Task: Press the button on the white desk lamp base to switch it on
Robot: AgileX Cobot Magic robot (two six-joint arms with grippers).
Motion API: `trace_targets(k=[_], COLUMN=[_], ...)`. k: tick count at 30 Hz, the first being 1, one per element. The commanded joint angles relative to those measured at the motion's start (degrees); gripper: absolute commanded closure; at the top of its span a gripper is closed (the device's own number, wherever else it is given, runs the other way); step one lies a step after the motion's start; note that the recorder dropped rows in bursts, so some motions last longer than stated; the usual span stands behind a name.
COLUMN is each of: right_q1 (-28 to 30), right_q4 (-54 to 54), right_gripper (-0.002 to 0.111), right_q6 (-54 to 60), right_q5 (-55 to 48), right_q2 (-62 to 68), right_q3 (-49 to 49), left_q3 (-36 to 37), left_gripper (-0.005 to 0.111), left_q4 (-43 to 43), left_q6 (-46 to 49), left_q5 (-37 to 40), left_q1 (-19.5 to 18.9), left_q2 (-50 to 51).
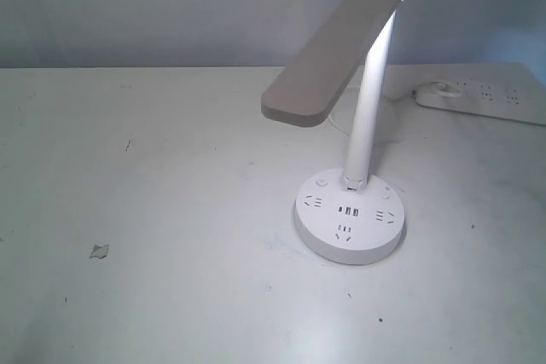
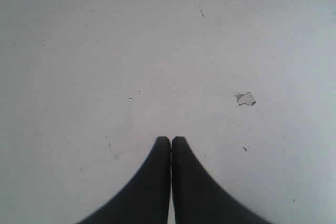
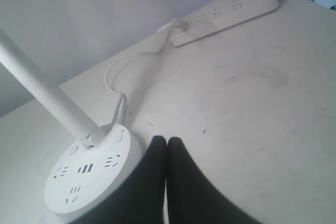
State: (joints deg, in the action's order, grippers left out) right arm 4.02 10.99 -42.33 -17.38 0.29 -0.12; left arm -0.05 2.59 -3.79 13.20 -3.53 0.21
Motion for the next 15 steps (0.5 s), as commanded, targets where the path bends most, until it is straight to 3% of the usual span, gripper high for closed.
trace_targets(k=[1,15], right_q1=[-0.01,-0.01], right_q4=[0.12,0.14], right_gripper=[0.108,0.108], right_q6=[-0.01,-0.01], right_q5=[0.14,-0.25], right_q2=[-0.29,-0.29], right_q3=[0.12,0.12], left_q3=[0.05,0.05], left_gripper=[0.107,0.107], left_q4=[-0.36,-0.36], left_q6=[0.1,0.1], left_q5=[0.09,0.09], left_q1=[0.24,0.24], left_q2=[-0.21,-0.21])
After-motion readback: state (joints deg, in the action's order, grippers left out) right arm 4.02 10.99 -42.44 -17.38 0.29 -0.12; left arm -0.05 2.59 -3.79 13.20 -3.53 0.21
